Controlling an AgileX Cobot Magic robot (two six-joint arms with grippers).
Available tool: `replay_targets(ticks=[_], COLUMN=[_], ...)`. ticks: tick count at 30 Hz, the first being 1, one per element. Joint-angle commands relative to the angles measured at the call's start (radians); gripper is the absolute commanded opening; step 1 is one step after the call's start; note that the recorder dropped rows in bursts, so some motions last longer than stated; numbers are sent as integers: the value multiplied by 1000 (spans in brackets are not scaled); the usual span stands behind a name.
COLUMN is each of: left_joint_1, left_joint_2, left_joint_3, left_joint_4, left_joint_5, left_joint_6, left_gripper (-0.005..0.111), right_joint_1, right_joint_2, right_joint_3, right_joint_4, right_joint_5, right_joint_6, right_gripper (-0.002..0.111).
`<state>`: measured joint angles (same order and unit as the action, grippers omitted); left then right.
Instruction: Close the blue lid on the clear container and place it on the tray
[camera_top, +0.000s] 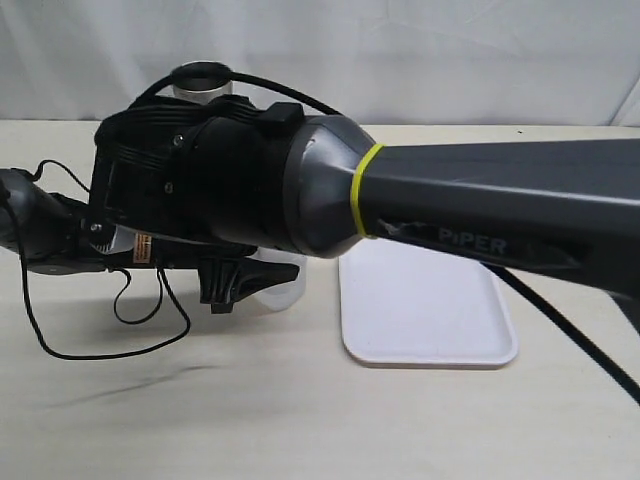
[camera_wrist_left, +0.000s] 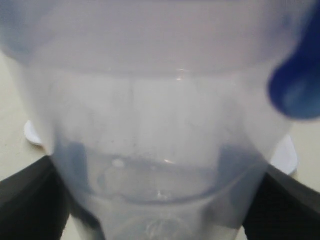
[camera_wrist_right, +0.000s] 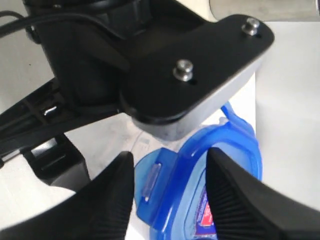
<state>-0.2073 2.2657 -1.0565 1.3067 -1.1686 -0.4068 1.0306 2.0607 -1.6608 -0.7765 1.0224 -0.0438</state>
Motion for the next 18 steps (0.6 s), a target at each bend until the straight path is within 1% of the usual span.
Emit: replay_targets(ticks=[1,5,9,11,14,18], left_joint_1=[2,2,2,2,2,2], left_joint_2=[-8,-8,-8,-8,-8,-8], left_joint_3=[-2,-2,-2,-2,-2,-2], left_joint_4=[18,18,18,18,17,17], left_joint_5=[-48,-41,-41,-39,-37,-37], left_joint_6=[35,46,51,50,50,50], left_gripper=[0,0,0,0,0,0], right_joint_1=[-16,-21,-21,-28,-64,-146], right_joint_2=[20,-31,-89,-113,-160,-228], right_joint_3=[40,38,38,38,38,38], right_joint_4=[200,262,272,284,399,605], right_joint_5=[2,-3,-7,-22,-65,-98], right_joint_6=[-40,-84,-102,-102,-130,-222], right_gripper=[44,51,55,55,55,55])
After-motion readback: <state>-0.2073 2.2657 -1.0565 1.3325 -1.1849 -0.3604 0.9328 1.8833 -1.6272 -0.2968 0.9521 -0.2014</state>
